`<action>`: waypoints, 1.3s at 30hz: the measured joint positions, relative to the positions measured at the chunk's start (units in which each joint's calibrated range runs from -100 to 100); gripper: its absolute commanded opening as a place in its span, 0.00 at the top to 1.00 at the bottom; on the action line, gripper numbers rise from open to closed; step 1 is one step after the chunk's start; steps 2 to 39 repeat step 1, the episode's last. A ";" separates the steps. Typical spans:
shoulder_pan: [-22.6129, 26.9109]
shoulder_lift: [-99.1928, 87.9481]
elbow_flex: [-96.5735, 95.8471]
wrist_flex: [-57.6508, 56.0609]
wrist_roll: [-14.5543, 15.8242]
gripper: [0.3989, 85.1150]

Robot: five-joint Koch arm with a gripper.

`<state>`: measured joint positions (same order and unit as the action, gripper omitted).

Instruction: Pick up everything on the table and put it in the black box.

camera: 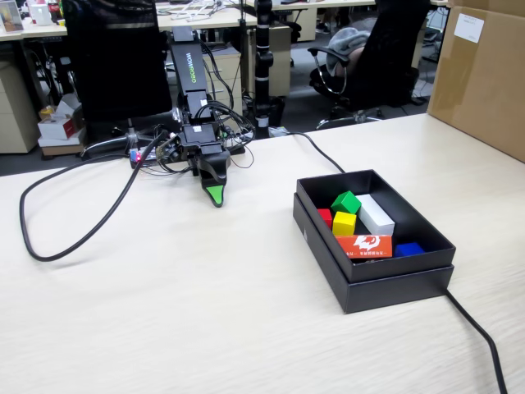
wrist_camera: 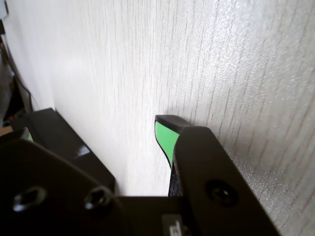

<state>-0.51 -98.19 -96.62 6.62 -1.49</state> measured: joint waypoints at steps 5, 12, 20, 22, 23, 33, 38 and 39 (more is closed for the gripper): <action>0.00 0.00 0.00 0.00 -0.10 0.43; 0.00 0.00 0.00 0.00 -0.10 0.43; 0.00 0.00 0.00 0.00 -0.10 0.43; 0.00 0.00 0.00 0.00 -0.10 0.43; 0.00 0.00 0.00 0.00 -0.10 0.43; 0.00 0.00 0.00 0.00 -0.10 0.43; 0.00 0.00 0.00 0.00 -0.10 0.43; 0.00 0.00 0.00 0.00 -0.10 0.43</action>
